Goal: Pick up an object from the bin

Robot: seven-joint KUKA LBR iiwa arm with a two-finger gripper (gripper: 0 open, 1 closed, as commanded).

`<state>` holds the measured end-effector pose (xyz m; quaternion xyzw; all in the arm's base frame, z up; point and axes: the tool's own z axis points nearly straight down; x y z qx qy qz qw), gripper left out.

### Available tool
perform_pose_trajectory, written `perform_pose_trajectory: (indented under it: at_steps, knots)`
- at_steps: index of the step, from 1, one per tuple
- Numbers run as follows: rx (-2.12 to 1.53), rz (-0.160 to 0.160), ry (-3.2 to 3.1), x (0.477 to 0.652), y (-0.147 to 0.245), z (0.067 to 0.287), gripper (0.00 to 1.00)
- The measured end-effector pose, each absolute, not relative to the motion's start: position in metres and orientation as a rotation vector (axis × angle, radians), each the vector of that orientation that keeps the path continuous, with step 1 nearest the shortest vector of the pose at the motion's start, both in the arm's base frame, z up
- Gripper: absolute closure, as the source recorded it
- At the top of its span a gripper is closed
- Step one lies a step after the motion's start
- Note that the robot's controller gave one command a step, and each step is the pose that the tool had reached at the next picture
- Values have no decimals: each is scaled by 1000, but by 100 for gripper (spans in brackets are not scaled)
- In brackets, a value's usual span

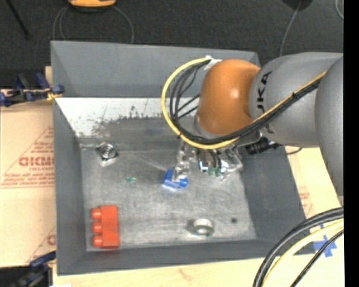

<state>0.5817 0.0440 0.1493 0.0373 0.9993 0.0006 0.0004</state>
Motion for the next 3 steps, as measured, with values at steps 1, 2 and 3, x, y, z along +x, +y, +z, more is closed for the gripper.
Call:
perform_pose_trajectory:
  at_steps: [1,2,3]
  knots:
    - [-102,-2,3131,581,42,203,100]
    - [-100,1,3135,580,43,201,0]
    - [-602,-2,3084,597,40,107,0]
